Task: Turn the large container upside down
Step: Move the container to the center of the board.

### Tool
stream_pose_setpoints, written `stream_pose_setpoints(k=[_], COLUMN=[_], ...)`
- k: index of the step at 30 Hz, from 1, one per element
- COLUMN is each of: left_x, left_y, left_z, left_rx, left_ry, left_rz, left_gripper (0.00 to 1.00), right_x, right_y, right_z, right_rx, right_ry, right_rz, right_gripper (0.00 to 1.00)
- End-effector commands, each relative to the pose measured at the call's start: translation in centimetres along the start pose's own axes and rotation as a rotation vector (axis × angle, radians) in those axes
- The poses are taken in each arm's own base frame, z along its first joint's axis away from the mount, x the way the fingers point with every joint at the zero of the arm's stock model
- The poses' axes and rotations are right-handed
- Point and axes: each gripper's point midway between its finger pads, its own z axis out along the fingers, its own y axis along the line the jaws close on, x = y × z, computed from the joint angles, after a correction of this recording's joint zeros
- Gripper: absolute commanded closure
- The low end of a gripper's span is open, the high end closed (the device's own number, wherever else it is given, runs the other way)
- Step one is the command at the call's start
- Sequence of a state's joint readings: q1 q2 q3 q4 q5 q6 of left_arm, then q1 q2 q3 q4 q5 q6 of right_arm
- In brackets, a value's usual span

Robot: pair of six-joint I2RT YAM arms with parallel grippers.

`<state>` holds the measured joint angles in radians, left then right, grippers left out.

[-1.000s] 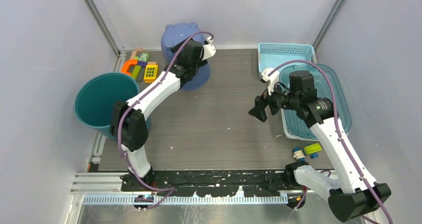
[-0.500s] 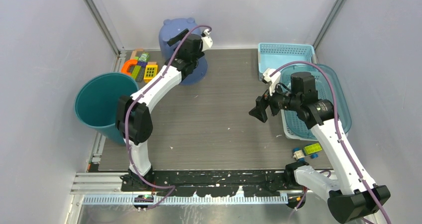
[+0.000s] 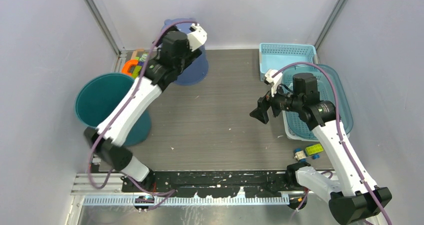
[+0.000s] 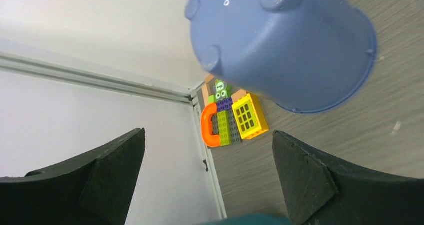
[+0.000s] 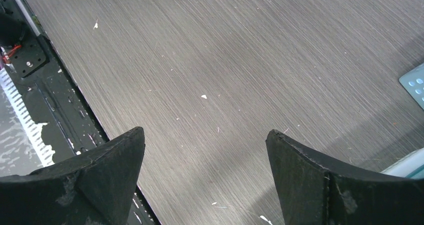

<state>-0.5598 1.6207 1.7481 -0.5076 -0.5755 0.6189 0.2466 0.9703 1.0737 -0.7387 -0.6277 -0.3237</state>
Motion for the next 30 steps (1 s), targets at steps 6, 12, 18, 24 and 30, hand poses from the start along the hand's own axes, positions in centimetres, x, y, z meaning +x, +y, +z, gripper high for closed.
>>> stream_pose_setpoints(k=[6, 12, 18, 24, 30], left_x=[5.4, 10.1, 15.0, 18.6, 21.2], left_y=[2.0, 2.0, 0.9, 0.9, -1.1], left_z=[-11.9, -15.9, -17.9, -19.2, -19.5], left_rx=[0.105, 0.141, 0.199, 0.181, 0.231], left_ry=[0.04, 0.094, 0.19, 0.284, 0.354], left_rz=[-0.086, -0.067, -0.036, -0.07, -0.08], left_gripper=[0.0, 0.0, 0.01, 0.05, 0.17], right_x=[-0.9, -0.8, -0.6, -0.4, -0.4], right_y=[0.4, 0.6, 0.5, 0.4, 0.4], right_z=[0.0, 0.1, 0.2, 0.4, 0.4], right_rx=[-0.032, -0.048, -0.049, -0.049, -0.051], right_ry=[-0.04, -0.034, -0.028, -0.02, -0.017], right_rz=[-0.035, -0.036, -0.04, -0.034, -0.032], right_gripper=[0.05, 0.05, 0.05, 0.05, 0.05])
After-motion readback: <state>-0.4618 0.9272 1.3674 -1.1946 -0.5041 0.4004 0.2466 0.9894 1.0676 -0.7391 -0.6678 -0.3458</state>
